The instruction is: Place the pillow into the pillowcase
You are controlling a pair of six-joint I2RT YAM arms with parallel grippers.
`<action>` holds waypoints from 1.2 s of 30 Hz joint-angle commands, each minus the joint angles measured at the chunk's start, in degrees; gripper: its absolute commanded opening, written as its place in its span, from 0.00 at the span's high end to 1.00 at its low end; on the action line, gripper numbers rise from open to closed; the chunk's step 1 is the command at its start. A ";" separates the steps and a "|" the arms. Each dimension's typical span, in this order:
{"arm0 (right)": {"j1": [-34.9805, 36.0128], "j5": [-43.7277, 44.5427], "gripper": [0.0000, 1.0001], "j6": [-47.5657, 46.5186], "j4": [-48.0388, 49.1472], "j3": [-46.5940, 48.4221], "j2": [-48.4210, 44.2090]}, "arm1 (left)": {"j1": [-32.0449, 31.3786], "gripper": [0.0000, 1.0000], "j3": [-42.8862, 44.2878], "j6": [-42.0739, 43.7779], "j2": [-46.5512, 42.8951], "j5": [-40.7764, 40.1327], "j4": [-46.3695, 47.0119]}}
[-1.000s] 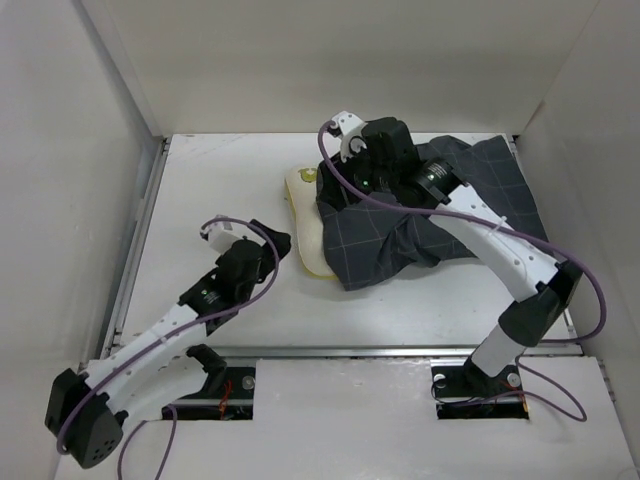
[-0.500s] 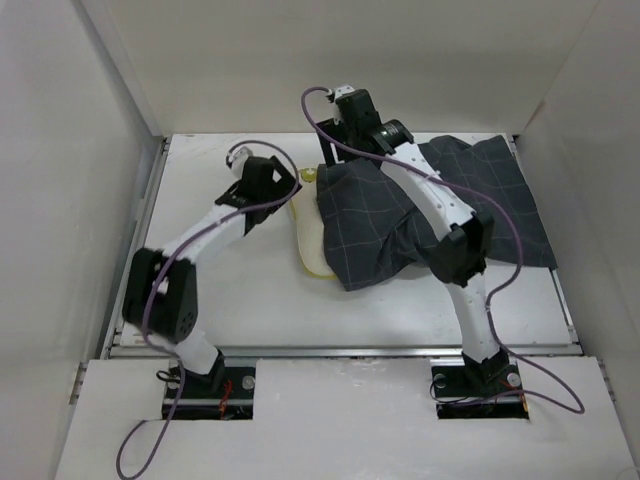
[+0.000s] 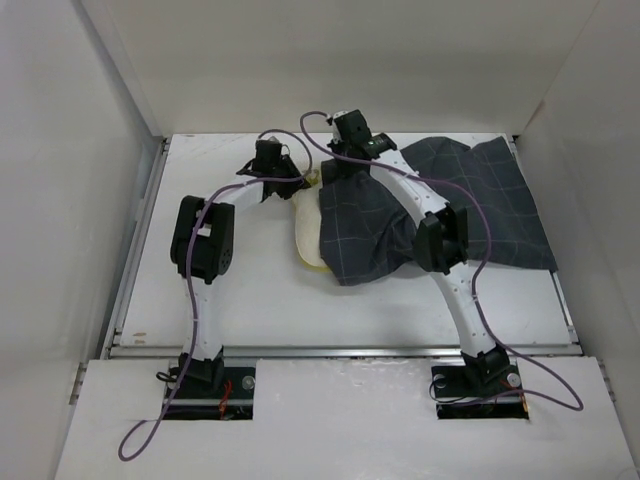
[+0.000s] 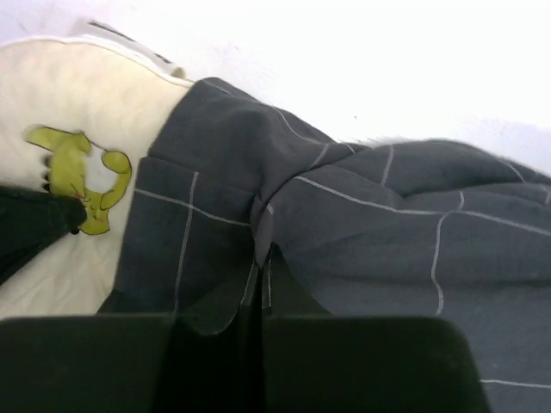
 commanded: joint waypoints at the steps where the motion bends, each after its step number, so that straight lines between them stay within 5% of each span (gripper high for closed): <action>1: 0.48 -5.34 1.00 -0.49 5.17 2.77 -0.86 | -0.25 0.84 2.85 3.30 1.60 7.52 3.51; 2: 0.48 -7.18 1.00 -1.01 6.13 2.77 -1.66 | -1.30 0.98 3.64 4.00 1.60 7.54 4.04; 3: 0.48 -11.29 1.00 -1.02 7.19 2.77 -2.62 | -1.83 1.00 3.64 4.96 1.60 7.54 4.83; 10: 4.33 -28.71 1.00 -1.02 11.94 3.82 -10.27 | -4.29 1.00 -8.11 8.31 -12.79 17.90 20.70; 18: 8.91 -49.10 1.00 1.17 8.43 7.78 -17.91 | -8.16 1.00 -18.67 6.03 -26.43 18.53 36.11; 26: 8.91 -64.32 1.00 5.65 8.16 -0.47 -25.31 | -7.55 1.00 -20.53 0.85 -23.29 3.25 38.24; 28: 8.91 -61.98 1.00 5.66 6.77 -1.53 -25.31 | -6.76 0.91 -19.92 -1.35 -21.52 5.06 37.71; 30: 8.91 -59.86 1.00 5.66 5.53 -1.54 -23.21 | -6.75 0.55 -20.87 -1.36 -20.98 7.63 37.71; 33: 6.46 -53.18 0.93 6.71 4.30 -1.54 -19.35 | -6.75 0.33 -23.85 -1.36 -22.72 8.16 37.19; 34: 5.84 -51.86 0.92 6.72 4.30 -1.54 -18.29 | -6.75 0.06 -26.39 -1.36 -23.79 7.46 36.22; 36: 3.65 -49.83 0.90 7.59 6.14 -1.54 -14.44 | -6.75 0.00 -28.78 -0.05 -27.55 4.49 33.68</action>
